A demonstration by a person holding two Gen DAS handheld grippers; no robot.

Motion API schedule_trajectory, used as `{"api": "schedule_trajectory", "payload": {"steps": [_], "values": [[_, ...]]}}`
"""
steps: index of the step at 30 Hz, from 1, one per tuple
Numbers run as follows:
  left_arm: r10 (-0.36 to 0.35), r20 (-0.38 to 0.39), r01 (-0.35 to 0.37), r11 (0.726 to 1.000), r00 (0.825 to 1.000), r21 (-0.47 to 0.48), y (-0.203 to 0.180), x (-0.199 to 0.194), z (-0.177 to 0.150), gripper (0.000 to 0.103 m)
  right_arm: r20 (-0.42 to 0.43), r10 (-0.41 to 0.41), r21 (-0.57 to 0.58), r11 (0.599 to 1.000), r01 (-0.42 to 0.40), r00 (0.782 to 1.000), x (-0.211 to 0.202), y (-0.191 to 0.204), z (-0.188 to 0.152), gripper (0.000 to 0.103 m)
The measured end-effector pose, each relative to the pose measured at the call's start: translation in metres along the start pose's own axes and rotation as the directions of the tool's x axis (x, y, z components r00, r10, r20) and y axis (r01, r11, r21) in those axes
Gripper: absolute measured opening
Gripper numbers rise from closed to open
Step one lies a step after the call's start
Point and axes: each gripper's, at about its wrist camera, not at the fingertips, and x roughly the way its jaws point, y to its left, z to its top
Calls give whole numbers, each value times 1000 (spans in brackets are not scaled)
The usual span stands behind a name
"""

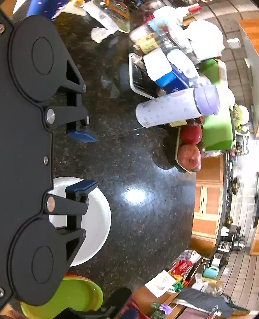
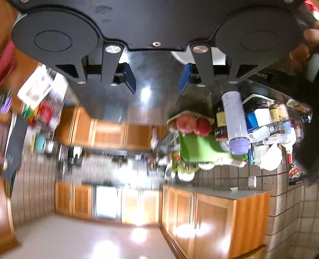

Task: Organize plates and bowls
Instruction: 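Carry the ribbed white bowl toward the green plate stack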

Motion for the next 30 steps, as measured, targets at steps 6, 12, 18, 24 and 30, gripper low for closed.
{"api": "schedule_trajectory", "payload": {"steps": [6, 12, 18, 24, 30], "values": [[68, 3, -68, 996, 998, -59, -6, 0, -7, 52, 5, 33, -58, 998, -33, 999, -1, 1, -9, 49], [129, 16, -127, 987, 991, -101, -12, -6, -15, 52, -55, 147, 79, 987, -142, 988, 8, -22, -11, 49], [176, 53, -169, 979, 983, -114, -18, -16, -22, 52, -97, 233, 145, 965, -217, 968, 14, -30, -17, 49], [175, 83, -168, 982, 981, -88, -21, -24, -30, 51, -172, 258, 200, 954, -223, 951, 28, -33, -24, 43], [111, 57, -108, 993, 992, -55, -19, -19, -32, 51, -250, 313, 277, 930, -242, 916, 40, -32, -31, 36]]}}
